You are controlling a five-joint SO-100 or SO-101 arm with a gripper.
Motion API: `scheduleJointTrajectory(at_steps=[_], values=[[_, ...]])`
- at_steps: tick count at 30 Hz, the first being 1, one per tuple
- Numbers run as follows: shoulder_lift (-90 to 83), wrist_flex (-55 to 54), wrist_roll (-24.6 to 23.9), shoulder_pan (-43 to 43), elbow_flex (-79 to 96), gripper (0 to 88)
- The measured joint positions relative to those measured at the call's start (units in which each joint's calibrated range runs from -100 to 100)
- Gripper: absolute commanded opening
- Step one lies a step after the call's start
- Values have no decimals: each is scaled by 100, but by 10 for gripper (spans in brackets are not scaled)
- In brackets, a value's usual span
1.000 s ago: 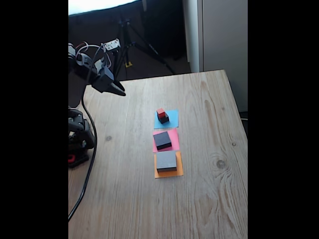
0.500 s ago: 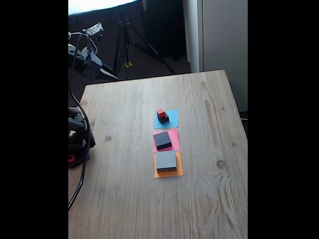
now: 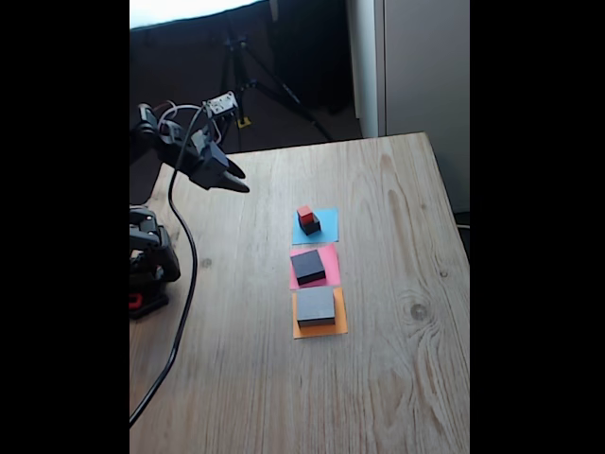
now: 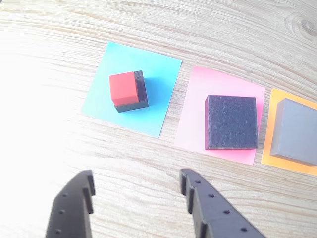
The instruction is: Tower of hanoi
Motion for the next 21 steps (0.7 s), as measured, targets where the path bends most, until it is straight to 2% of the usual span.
scheduleJointTrajectory(at_steps=[3, 13, 17, 21], values=[[-60, -929, 139, 83, 895, 304], [-77, -3955, 781, 196, 3060, 355], [68, -5500, 1059, 196, 3955, 377], [359, -7102, 1111, 124, 4702, 383]])
